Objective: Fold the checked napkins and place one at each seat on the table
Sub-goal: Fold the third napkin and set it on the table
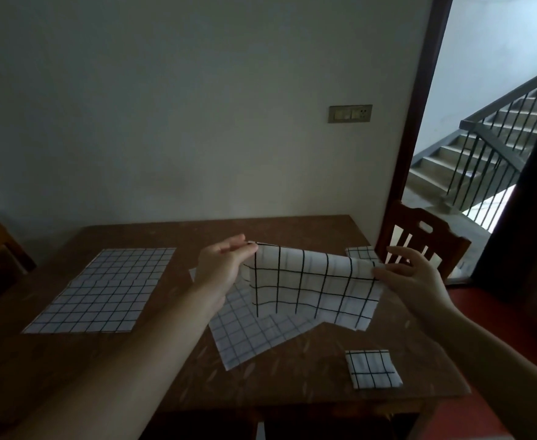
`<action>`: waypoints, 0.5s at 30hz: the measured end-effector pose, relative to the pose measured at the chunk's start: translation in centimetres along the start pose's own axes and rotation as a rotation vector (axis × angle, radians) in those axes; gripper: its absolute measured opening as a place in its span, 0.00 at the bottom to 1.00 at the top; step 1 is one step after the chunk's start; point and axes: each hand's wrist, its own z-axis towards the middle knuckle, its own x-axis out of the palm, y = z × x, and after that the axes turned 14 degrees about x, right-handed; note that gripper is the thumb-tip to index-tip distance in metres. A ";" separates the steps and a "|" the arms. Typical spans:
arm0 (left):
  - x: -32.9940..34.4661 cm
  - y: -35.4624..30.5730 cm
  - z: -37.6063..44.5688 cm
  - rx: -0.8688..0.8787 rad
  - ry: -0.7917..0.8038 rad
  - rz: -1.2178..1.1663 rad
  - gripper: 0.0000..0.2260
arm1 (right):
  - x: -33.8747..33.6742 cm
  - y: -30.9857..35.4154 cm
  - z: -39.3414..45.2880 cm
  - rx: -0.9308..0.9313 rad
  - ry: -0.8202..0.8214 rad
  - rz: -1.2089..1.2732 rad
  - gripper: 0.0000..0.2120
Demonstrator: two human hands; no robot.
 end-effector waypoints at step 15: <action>2.4 -5.0 -2.1 0.595 0.506 0.287 0.06 | 6.2 5.3 -3.2 -0.486 0.180 -0.467 0.05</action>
